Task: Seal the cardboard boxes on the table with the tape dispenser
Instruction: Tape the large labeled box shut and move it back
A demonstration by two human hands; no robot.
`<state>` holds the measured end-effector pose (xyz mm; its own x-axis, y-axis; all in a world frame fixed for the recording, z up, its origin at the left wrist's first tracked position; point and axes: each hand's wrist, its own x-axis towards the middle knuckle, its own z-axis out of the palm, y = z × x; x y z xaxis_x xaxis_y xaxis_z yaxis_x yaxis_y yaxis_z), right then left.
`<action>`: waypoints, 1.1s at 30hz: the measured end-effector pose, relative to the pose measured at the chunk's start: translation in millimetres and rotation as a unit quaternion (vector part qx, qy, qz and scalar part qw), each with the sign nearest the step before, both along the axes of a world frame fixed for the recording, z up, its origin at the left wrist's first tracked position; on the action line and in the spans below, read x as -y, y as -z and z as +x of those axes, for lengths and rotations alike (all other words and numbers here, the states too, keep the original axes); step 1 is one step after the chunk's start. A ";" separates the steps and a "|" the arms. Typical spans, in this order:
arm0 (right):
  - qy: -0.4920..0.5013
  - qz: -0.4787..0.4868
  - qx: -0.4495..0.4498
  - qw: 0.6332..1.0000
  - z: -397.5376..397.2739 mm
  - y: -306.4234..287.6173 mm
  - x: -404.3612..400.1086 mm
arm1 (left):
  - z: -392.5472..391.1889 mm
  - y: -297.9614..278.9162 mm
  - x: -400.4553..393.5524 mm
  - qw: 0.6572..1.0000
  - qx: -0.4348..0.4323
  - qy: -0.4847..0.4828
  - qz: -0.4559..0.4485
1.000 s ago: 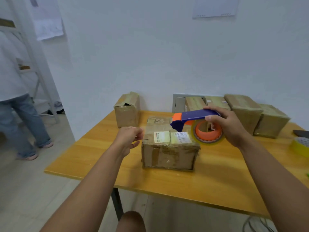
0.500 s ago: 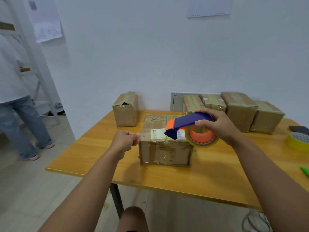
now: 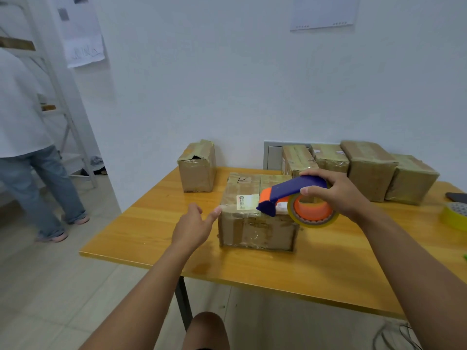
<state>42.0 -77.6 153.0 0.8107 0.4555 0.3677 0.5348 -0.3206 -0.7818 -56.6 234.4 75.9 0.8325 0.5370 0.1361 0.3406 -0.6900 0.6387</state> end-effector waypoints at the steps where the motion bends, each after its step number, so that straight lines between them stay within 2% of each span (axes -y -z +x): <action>1: 0.001 -0.001 0.000 1.000 0.5 0.5 0.0 | -1.6 5.1 2.5 0.998 0.052 0.012 0.033; 3: 0.002 -0.001 -0.001 1.000 0.3 1.1 -0.6 | -2.2 11.8 10.7 0.975 0.185 0.076 0.092; 5: 0.005 0.005 -0.003 1.000 0.3 1.2 0.0 | 2.6 15.7 14.2 0.948 0.245 0.148 0.140; 13: 0.010 0.001 -0.004 1.000 0.5 1.7 0.1 | 23.3 32.0 3.3 0.927 0.289 0.196 0.139; 21: 0.018 -0.008 0.000 1.000 3.1 4.4 2.2 | 24.9 38.1 -3.8 0.922 0.300 0.219 0.108; 23: 0.018 -0.007 -0.001 1.000 3.1 3.6 1.5 | 21.1 35.2 -2.8 0.920 0.290 0.218 0.146; 27: 0.016 -0.002 -0.003 1.000 3.0 2.3 -0.3 | 15.8 40.1 0.8 0.877 0.284 0.198 0.334; 33: 0.022 0.001 -0.002 1.000 -0.9 1.9 -3.4 | 23.7 52.2 -6.1 0.857 0.321 0.175 0.363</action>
